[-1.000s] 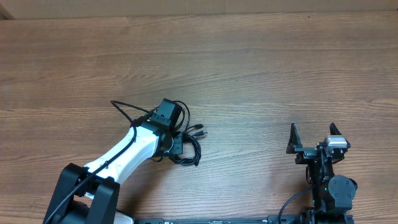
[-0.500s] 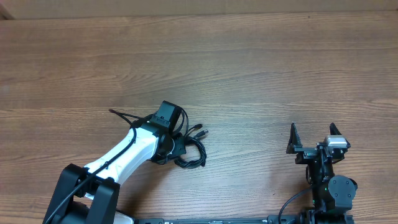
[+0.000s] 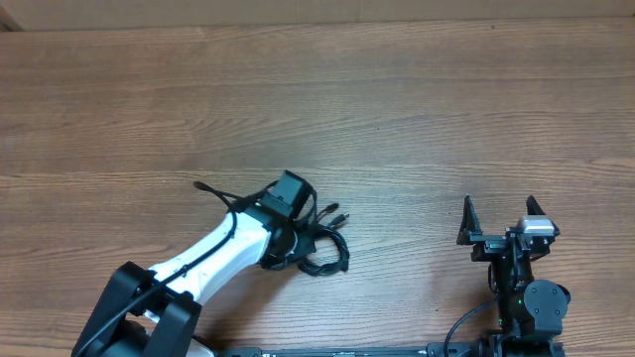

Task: Untangle cables
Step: 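Rotate and move the right gripper toward the cable bundle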

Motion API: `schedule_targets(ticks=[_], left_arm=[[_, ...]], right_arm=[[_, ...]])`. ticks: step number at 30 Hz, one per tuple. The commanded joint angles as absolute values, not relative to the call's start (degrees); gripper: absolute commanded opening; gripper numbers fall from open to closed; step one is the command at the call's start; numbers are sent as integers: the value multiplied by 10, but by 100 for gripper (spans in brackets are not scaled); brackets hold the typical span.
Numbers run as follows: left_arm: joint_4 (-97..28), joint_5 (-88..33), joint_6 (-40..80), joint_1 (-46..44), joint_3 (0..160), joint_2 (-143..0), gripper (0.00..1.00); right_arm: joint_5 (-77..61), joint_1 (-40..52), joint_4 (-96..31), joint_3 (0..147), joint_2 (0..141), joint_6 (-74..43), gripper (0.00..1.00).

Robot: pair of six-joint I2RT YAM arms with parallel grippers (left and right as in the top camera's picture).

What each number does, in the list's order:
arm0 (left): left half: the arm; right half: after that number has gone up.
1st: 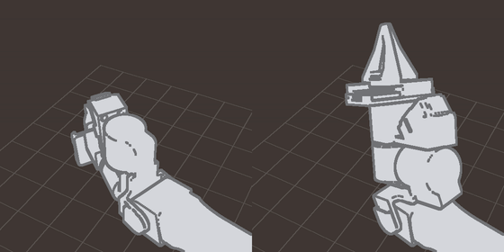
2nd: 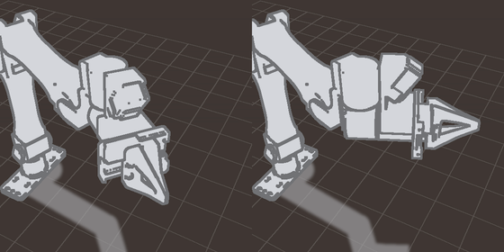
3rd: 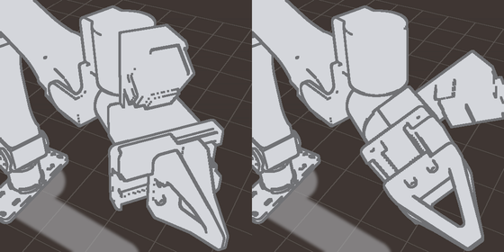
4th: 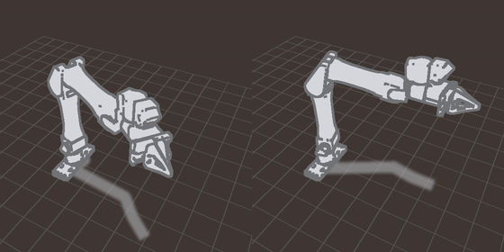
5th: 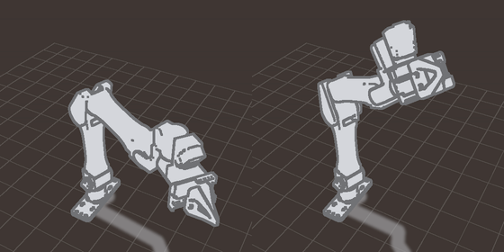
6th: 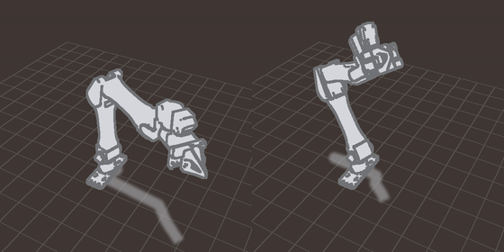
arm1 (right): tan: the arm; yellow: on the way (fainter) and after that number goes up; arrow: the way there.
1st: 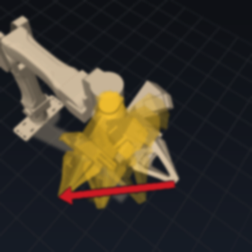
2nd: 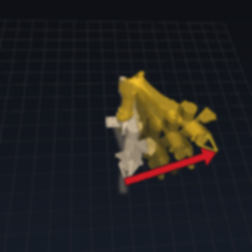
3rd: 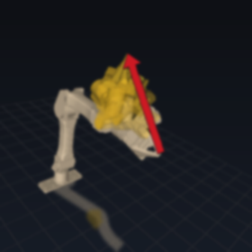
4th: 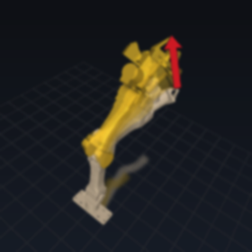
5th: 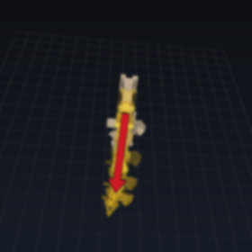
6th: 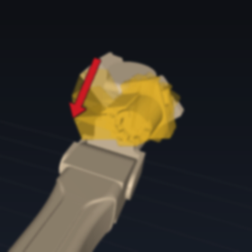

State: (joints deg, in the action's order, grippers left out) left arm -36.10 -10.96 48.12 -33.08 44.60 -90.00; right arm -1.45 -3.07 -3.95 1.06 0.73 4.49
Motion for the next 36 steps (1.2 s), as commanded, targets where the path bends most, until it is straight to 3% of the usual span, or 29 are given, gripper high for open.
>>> schedule_targets(ticks=[1, 3, 9, 15, 16, 17, 19, 24, 28, 31, 36], left_arm=[[-347, -116, 496, -356, 433, -907, 4], [-336, -116, 496, -360, 433, -907, 4], [-315, -117, 496, -360, 433, -907, 5], [-296, -151, 543, -359, 433, -906, 23], [-292, -153, 543, -359, 433, -906, 27], [-293, -152, 543, -359, 433, -906, 38], [-293, -150, 542, -359, 433, -906, 48], [-304, -156, 500, -351, 450, -902, 51], [-387, -143, 462, -329, 534, -883, 54], [-451, -125, 434, -325, 605, -866, 64], [-558, -72, 418, -326, 668, -854, 71]], right_arm=[[-74, -35, -37, 4, 2, 42, 100], [-144, -35, -35, 5, 2, -3, 100], [-327, -35, -29, 4, 2, -330, 100], [-392, -35, -31, 5, 2, -470, 100], [-392, -35, -30, 5, 2, -486, 100], [-402, -35, -33, 5, 2, -501, 100], [-426, -35, -26, 5, 2, -489, 100], [-415, -35, -37, 43, 2, -390, 99], [-326, -35, -197, 142, 22, -343, 99], [-278, -35, -301, 205, 53, -325, 99], [-271, -35, -385, 269, 114, -325, 100]])
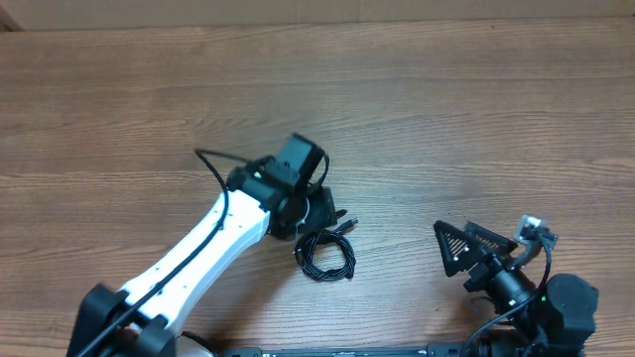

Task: Untangle cables
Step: 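Rotate and move the right gripper toward the cable bundle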

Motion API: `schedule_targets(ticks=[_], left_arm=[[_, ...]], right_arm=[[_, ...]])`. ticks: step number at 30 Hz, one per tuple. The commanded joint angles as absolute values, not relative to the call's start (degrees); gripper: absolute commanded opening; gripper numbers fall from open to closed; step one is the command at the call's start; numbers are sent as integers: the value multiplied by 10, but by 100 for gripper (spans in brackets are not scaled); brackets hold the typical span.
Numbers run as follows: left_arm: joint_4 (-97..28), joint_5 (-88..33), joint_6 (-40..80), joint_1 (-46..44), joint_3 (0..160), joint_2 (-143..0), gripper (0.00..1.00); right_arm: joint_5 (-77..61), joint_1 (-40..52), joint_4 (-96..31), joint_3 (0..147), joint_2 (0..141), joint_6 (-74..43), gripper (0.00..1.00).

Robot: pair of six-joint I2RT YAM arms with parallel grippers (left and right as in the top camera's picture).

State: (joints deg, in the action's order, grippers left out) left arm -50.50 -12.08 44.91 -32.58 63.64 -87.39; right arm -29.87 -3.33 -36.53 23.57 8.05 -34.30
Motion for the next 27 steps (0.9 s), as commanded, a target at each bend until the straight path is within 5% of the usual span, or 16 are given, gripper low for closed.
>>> schedule_targets(ticks=[1, 7, 17, 27], left_arm=[[-584, -62, 424, -326, 669, -854, 72], [-721, 10, 509, -327, 638, -854, 69], [-523, -86, 478, -369, 492, -854, 72], [-402, -49, 511, -372, 402, -855, 55]], right_arm=[[-280, -34, -387, 273, 123, -325, 100], [-323, -35, -399, 274, 145, -328, 100], [-377, -35, -448, 274, 145, -329, 100], [-376, -35, -484, 274, 145, -329, 100]])
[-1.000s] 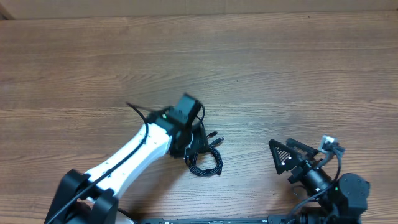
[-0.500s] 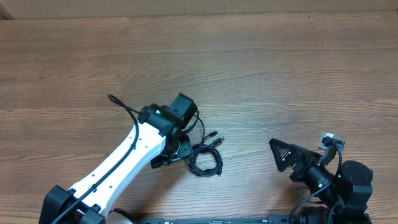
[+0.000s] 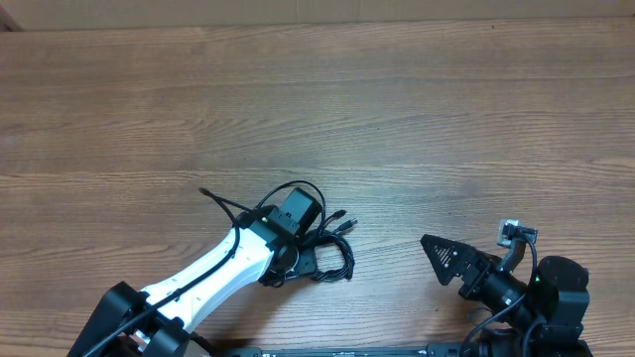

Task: Untangle cables
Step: 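Rotate and move the right gripper toward the cable bundle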

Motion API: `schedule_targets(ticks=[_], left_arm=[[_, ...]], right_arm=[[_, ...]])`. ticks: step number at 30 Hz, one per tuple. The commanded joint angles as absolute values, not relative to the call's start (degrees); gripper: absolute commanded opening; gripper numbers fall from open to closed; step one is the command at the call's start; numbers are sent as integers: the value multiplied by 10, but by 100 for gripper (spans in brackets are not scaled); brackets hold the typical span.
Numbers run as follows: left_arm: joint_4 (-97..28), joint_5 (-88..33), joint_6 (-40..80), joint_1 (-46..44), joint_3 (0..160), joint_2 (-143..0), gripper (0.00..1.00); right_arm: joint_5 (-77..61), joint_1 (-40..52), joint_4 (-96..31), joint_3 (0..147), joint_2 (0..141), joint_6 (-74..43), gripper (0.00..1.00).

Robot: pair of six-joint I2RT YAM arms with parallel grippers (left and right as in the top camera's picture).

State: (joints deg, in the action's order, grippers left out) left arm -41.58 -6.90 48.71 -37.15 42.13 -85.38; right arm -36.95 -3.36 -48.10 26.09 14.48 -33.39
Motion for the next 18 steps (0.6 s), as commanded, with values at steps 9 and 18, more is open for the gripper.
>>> schedule_targets(ticks=[9, 18], left_arm=[[-385, -20, 510, -371, 394, -855, 40], [-384, -26, 514, -362, 403, -855, 4]], right_arm=[[-376, -35, -486, 274, 145, -329, 100], [-372, -35, -486, 274, 145, -329, 100]])
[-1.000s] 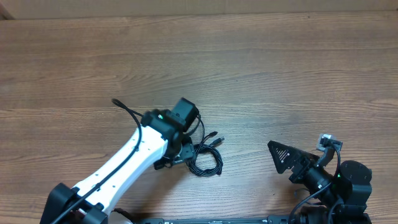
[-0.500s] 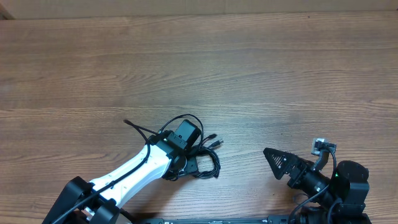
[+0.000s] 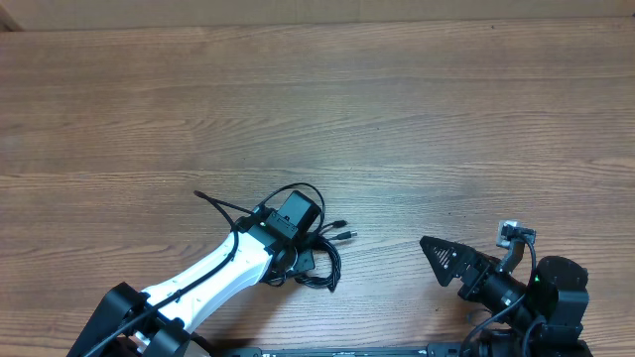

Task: Untangle cables
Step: 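Rotate and move the right gripper toward the cable bundle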

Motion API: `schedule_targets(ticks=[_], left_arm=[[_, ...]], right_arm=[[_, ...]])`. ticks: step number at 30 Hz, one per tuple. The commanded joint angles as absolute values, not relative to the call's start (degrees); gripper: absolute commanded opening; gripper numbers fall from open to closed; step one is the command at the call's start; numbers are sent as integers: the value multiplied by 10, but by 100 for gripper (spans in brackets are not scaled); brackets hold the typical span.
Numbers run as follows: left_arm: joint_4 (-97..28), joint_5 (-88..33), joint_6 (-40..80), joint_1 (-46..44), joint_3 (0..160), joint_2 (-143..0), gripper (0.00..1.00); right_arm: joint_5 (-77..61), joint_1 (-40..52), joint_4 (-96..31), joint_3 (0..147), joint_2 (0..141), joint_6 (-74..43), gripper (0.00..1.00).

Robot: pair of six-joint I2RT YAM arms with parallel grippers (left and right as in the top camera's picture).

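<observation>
A black cable bundle (image 3: pixel 327 266) lies in a narrow coil at the front middle of the wooden table (image 3: pixel 397 119), its plug ends (image 3: pixel 344 235) pointing right. My left gripper (image 3: pixel 303 253) is down on the coil's left side. The wrist hides its fingers, and the coil looks pinched there. One loose strand (image 3: pixel 213 201) arcs over the left wrist. My right gripper (image 3: pixel 442 260) hovers at the front right, pointing left toward the bundle and well apart from it. Its fingers overlap into one dark triangle, so the gap between them cannot be read.
The white left arm (image 3: pixel 213 278) reaches in from the front left corner. The right arm's base (image 3: pixel 541 297) sits at the front right edge.
The coil has narrowed and its right edge has drawn in toward my left gripper. The plug ends sit a little lower. Both arms are almost where they were.
My left gripper was on the tangled bundle while the right stood upright with its fingers apart. Then the left was raised behind the coil, which lay free. The right had tipped toward it. Later the left was back down on the coil, which is now squeezed narrower.
</observation>
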State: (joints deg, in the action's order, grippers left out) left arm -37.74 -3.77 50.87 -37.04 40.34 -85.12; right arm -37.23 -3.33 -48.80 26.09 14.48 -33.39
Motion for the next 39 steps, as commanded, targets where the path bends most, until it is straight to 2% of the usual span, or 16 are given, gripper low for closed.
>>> schedule_targets(ticks=[1, 7, 11, 16, 25, 29, 39], left_arm=[[-387, -46, 524, -355, 410, -855, 4], [-340, -238, 650, -304, 441, -855, 4], [-296, -263, 660, -296, 441, -855, 4], [-287, -262, 496, -290, 455, -853, 4], [-409, -224, 189, -281, 494, -824, 4], [-441, -211, 126, -281, 516, -792, 4], [-511, -100, 122, -281, 565, -700, 4]], right_arm=[[-369, -35, -486, 273, 145, -329, 100], [-355, -35, -486, 273, 145, -329, 100], [-355, -35, -498, 273, 145, -329, 100], [-357, -35, -529, 273, 145, -329, 100], [-391, -34, -489, 273, 147, -345, 100], [-399, -34, -489, 273, 168, -403, 100], [-449, -34, -473, 273, 316, -471, 100]])
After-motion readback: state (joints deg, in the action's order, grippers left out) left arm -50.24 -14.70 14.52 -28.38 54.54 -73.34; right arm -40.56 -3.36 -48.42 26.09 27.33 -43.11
